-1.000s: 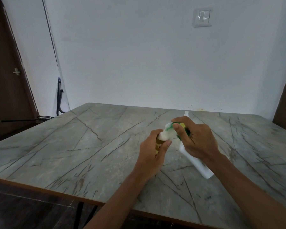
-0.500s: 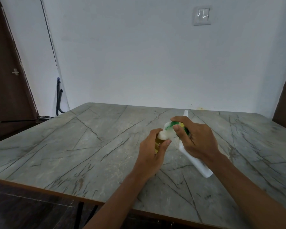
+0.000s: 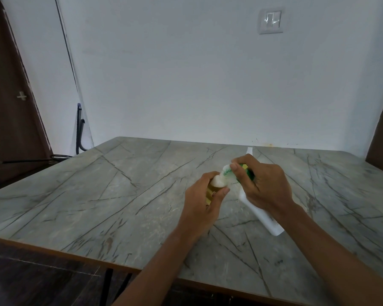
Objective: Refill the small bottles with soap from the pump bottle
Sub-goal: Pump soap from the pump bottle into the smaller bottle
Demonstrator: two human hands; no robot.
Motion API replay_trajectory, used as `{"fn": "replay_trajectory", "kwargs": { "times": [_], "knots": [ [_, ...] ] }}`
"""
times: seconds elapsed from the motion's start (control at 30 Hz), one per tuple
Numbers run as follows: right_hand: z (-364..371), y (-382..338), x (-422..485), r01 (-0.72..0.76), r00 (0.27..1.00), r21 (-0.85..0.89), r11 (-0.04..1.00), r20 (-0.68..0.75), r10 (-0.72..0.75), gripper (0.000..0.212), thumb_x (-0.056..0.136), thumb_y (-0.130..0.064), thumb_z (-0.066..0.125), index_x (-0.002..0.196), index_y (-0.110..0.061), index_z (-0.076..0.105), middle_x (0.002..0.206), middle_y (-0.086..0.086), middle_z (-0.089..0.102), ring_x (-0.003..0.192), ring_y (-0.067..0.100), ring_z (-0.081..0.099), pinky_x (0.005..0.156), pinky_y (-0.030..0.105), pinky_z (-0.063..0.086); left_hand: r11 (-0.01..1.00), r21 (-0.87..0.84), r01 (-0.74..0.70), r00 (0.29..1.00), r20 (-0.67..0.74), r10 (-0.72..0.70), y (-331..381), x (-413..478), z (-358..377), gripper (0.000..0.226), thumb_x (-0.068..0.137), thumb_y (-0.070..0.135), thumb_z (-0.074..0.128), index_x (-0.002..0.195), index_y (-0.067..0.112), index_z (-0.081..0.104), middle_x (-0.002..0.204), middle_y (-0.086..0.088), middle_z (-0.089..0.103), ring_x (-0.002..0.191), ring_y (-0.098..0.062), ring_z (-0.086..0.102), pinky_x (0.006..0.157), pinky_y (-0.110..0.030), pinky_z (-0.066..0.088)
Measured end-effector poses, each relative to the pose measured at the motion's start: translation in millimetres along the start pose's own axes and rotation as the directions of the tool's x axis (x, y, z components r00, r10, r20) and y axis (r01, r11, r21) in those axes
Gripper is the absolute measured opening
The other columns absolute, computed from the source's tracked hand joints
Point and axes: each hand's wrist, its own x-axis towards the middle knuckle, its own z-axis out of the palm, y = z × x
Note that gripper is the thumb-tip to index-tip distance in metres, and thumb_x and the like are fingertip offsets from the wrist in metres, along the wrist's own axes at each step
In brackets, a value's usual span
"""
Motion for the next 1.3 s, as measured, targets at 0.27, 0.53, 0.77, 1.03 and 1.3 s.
{"fn": "replay_trajectory", "kwargs": {
  "times": [0.27,0.53,0.77,1.03,1.3],
  "knots": [
    [-2.1,-3.1,-0.7,-0.005,1.000,-0.030,1.000,0.030,0.006,0.053,0.102,-0.055,0.028,0.107,-0.020,0.067,0.047,-0.008,0.050,0.040,0.006,0.042,0.045,0.016,0.028,1.000,0.008,0.007,0.997,-0.071,-0.006,1.7,2.2,-3.1,0.033,0.086,0.031,0.068,0.113,0.012,0.063,0.094,0.013,0.063,0.086,0.001,0.060,0.070,-0.005,0.046],
    [1.5,-1.3,3.4,-0.032,0.999,0.001,0.999,0.031,0.032,0.048,0.100,-0.057,0.034,0.085,-0.023,0.065,0.044,-0.009,0.047,0.036,0.006,0.038,0.043,0.015,0.025,1.000,0.020,-0.021,0.999,-0.047,0.022,-1.2,0.7,-4.6,0.039,0.085,0.036,0.064,0.114,0.010,0.065,0.099,0.013,0.064,0.086,0.001,0.061,0.073,-0.007,0.048],
    [-1.9,-4.2,0.3,-0.010,0.999,-0.059,0.998,0.046,0.013,0.055,0.101,-0.057,0.028,0.100,-0.019,0.067,0.047,-0.011,0.047,0.039,0.005,0.039,0.044,0.012,0.024,1.000,0.017,0.004,0.998,-0.055,-0.003,-0.2,1.2,-2.9,0.034,0.087,0.031,0.067,0.115,0.012,0.062,0.096,0.015,0.061,0.084,0.007,0.059,0.071,-0.005,0.046],
    [1.5,-2.9,2.7,-0.023,0.999,-0.036,0.999,0.042,0.024,0.056,0.099,-0.061,0.029,0.096,-0.020,0.068,0.043,-0.006,0.047,0.035,0.009,0.042,0.044,0.017,0.027,1.000,0.018,0.012,0.999,-0.041,-0.011,-1.1,1.3,-3.6,0.034,0.088,0.033,0.063,0.115,0.012,0.061,0.095,0.014,0.062,0.084,0.000,0.060,0.069,-0.007,0.047],
    [-0.2,-2.6,3.0,0.018,1.000,-0.073,0.997,0.015,-0.017,0.055,0.099,-0.058,0.035,0.084,-0.017,0.069,0.043,-0.008,0.046,0.036,0.007,0.038,0.042,0.016,0.027,1.000,0.010,0.015,1.000,0.014,-0.015,-1.2,-2.0,-1.6,0.036,0.089,0.038,0.059,0.114,0.013,0.059,0.093,0.013,0.061,0.081,-0.003,0.059,0.067,-0.008,0.047]
  ]
}}
